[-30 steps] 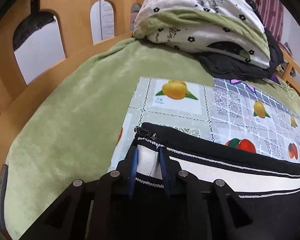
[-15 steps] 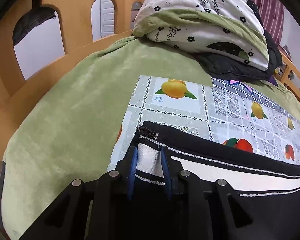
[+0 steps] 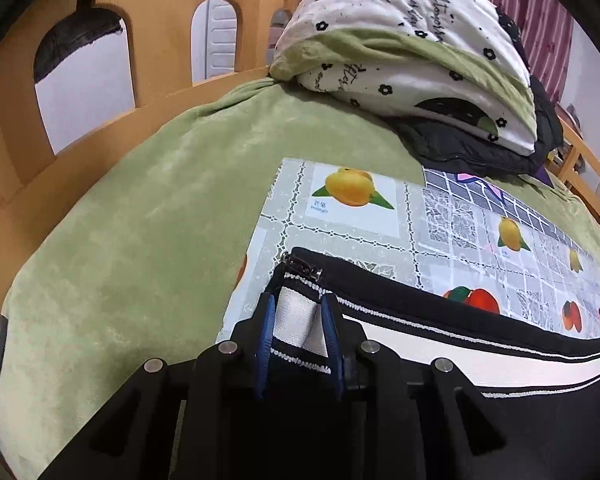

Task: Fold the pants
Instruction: 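Lower the folded edge with both grippers and press it flat, then open both grippers and lift them off the folded pants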

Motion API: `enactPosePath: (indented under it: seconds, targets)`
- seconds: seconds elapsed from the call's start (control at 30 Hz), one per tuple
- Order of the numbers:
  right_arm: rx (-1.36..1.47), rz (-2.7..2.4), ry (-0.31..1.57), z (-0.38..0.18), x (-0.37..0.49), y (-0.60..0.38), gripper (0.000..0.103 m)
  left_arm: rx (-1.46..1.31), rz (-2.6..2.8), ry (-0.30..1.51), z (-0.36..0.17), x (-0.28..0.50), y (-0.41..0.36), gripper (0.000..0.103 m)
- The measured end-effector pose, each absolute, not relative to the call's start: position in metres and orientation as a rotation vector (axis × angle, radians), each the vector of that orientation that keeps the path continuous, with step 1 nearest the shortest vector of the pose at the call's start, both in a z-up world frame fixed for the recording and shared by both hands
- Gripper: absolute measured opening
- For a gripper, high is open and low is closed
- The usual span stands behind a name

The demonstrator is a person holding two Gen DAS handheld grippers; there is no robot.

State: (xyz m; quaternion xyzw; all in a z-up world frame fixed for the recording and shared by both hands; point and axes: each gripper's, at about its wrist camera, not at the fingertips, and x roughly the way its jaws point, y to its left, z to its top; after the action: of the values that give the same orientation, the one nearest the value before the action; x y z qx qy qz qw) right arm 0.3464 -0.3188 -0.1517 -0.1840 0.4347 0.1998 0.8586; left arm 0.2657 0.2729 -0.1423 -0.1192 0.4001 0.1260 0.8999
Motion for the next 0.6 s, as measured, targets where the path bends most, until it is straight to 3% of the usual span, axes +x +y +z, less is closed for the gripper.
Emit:
enactPosePath:
  seconds: [0.23,0.33,0.4,0.47,0.53,0.6]
  targets:
    - [-0.346,0.360,0.930,-0.177,0.360,-0.316,0.007,-0.210,0.284,0.851,-0.144,0.268,0.267,0.024]
    - [-0.378,0.328,0.901,-0.160,0.344,-0.323,0.018,-0.206,0.272,0.853,-0.138,0.263,0.265,0.026]
    - [-0.392,0.267,0.826,-0.143,0.327,-0.339,0.050,-0.194,0.258,0.842,-0.133,0.258,0.262,0.026]
    - [-0.383,0.207,0.769,-0.135,0.318,-0.359,0.058,-0.186,0.249,0.835,-0.130,0.255,0.257,0.026]
    - [-0.359,0.162,0.797,-0.140,0.321,-0.380,0.054,-0.196,0.235,0.832,-0.129,0.253,0.251,0.026]
    - [-0.365,0.101,0.907,-0.166,0.340,-0.392,0.029,-0.214,0.220,0.834,-0.130,0.252,0.245,0.026]
